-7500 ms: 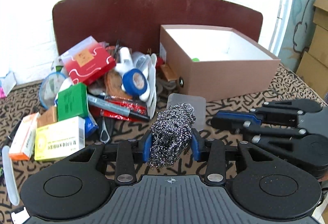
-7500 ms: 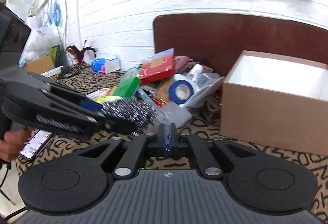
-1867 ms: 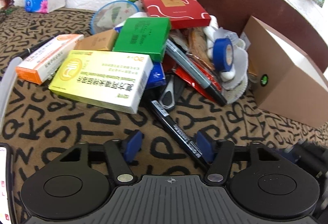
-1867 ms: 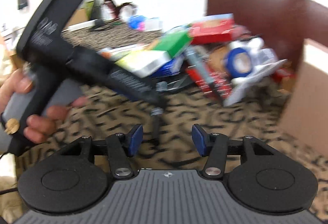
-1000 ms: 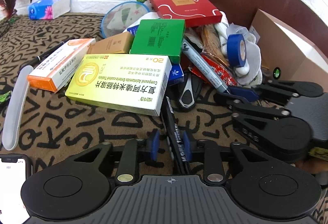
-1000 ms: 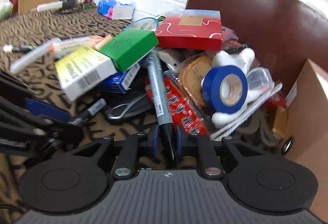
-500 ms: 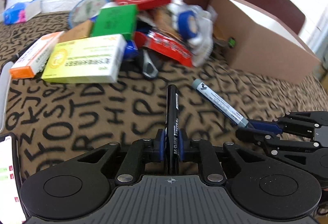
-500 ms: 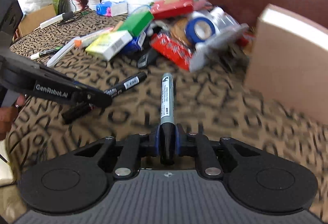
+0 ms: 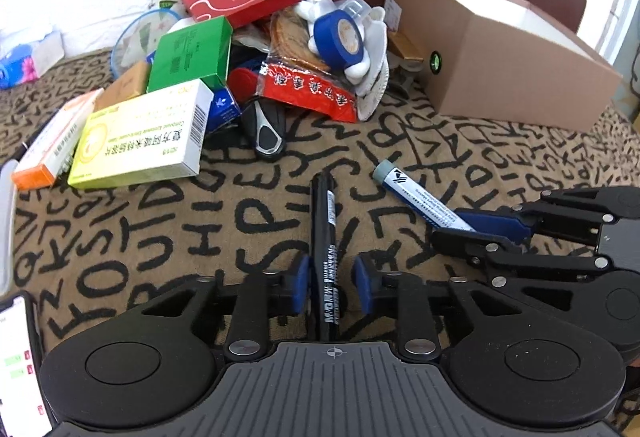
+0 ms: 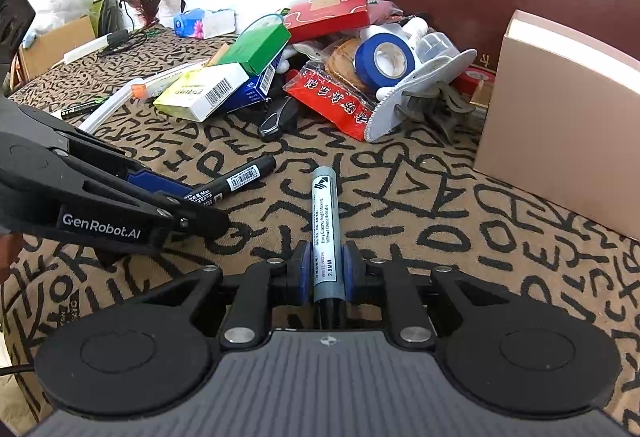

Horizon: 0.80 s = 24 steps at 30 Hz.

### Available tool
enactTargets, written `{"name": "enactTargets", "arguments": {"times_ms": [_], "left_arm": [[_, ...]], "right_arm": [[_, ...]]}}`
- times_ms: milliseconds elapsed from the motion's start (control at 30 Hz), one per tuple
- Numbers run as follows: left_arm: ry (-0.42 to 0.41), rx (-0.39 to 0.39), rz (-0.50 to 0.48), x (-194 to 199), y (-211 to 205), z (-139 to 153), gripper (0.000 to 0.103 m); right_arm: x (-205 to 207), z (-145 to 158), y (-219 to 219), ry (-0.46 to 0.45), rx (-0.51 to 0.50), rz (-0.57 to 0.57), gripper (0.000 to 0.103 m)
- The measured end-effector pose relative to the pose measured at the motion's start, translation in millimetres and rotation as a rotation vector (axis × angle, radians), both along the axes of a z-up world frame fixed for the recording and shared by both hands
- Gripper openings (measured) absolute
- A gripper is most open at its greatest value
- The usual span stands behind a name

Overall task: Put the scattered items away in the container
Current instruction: 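Lift the black marker with the left gripper while the right gripper lifts a grey marker, then carry both held markers over the open cardboard box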

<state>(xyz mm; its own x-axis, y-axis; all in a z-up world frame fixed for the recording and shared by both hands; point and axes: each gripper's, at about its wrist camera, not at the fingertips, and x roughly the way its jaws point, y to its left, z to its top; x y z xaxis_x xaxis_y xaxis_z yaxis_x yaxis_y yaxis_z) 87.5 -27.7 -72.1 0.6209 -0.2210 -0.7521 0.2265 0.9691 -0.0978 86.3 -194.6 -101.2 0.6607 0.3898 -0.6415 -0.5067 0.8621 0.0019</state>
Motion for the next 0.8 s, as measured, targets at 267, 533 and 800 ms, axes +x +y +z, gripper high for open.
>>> {"name": "enactTargets", "arguments": {"times_ms": [267,533,800], "left_arm": [[-0.015,0.022,-0.002,5,-9,-3,0.037],[-0.03,0.058,-0.021,4,-16,0,0.019],[-0.024,-0.007,-0.04,-3,-19,15,0.01]], "right_arm": [[4,-3,8,-0.007,-0.018,0.008,0.021],[3,-4,3,-0.005,0.027,-0.002,0.017],[-11,9,-25,0.021,0.169,-0.033,0.017]]}}
